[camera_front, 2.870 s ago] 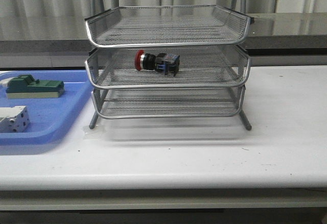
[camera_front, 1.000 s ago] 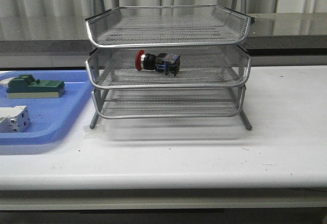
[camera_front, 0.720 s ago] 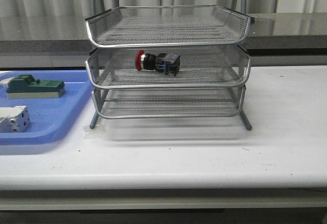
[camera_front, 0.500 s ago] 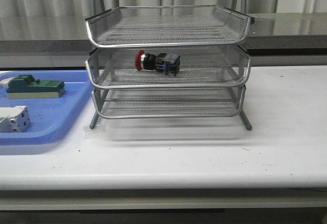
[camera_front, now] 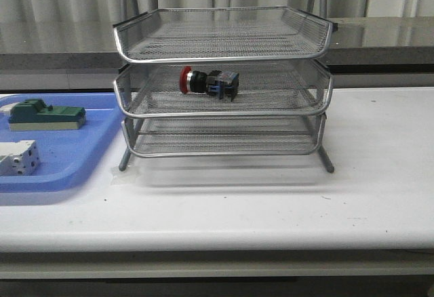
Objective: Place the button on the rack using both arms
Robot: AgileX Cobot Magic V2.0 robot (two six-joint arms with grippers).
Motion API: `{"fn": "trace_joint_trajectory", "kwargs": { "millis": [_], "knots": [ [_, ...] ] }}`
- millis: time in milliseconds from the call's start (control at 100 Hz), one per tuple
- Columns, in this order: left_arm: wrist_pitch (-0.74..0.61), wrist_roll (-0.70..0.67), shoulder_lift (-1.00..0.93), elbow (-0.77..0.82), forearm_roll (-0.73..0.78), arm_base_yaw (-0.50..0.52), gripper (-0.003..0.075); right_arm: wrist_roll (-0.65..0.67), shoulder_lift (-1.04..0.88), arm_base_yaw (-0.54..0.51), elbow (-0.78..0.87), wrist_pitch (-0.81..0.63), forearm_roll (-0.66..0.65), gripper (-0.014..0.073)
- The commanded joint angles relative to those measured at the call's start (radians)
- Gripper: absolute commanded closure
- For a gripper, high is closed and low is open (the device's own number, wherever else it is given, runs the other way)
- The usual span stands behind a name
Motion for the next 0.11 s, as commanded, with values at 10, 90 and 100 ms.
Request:
{"fn": "trace_joint_trajectory", "kwargs": {
  "millis": [10,90,100],
  "knots": [
    [-0.082,-0.009,0.002,0.033,-0.006,-0.001,0.0741,0.000,-0.018,-0.005,0.002,-0.087,-0.009,0.0651],
    [-0.082,-0.009,0.002,0.033,-0.006,-0.001,0.0741,0.000,-0.018,-0.005,0.002,-0.087,-0.009,0.0651],
    [-0.082,-0.009,0.002,0.033,-0.006,-0.001,0.0741,0.000,-0.018,-0.005,0.002,-0.087,-0.009,0.0651]
  ]
}}
